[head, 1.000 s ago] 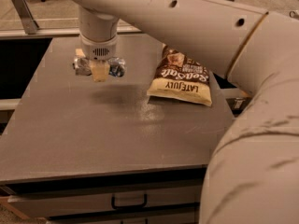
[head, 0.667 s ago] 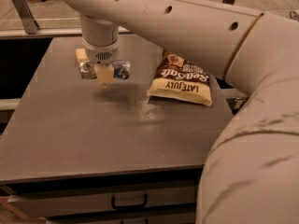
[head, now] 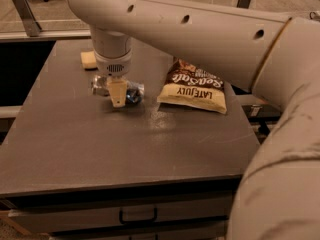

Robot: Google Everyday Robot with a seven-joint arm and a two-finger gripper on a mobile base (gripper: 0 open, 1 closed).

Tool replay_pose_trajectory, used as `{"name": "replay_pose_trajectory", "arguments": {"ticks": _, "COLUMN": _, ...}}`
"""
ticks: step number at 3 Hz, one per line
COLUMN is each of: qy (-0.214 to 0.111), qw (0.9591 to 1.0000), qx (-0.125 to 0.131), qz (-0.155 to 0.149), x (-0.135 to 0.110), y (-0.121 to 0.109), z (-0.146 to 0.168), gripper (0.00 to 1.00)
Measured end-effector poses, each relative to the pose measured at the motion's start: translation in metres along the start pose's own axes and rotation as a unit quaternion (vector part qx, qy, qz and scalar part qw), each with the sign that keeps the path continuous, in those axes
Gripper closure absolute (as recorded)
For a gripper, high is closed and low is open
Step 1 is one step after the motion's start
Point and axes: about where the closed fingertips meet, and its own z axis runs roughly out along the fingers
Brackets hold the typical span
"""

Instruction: Knock redbull can over

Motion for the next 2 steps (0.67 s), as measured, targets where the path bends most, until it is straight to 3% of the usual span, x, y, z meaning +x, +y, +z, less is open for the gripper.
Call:
{"name": "replay_pose_trajectory", "arguments": {"ticks": 1, "qy": -0.002, "qw": 0.9998, "qx": 0.014, "qz": 0.014, "x": 0.0046, "y": 0.0050, "z": -0.0071, "gripper": 0.00}}
{"name": "replay_pose_trajectory", "arguments": {"ticks": 2, "qy": -0.007, "qw": 0.9991, "qx": 0.028, "qz": 0.029, "x": 0.0081, "y": 0.0109, "z": -0.0131, "gripper": 0.00}}
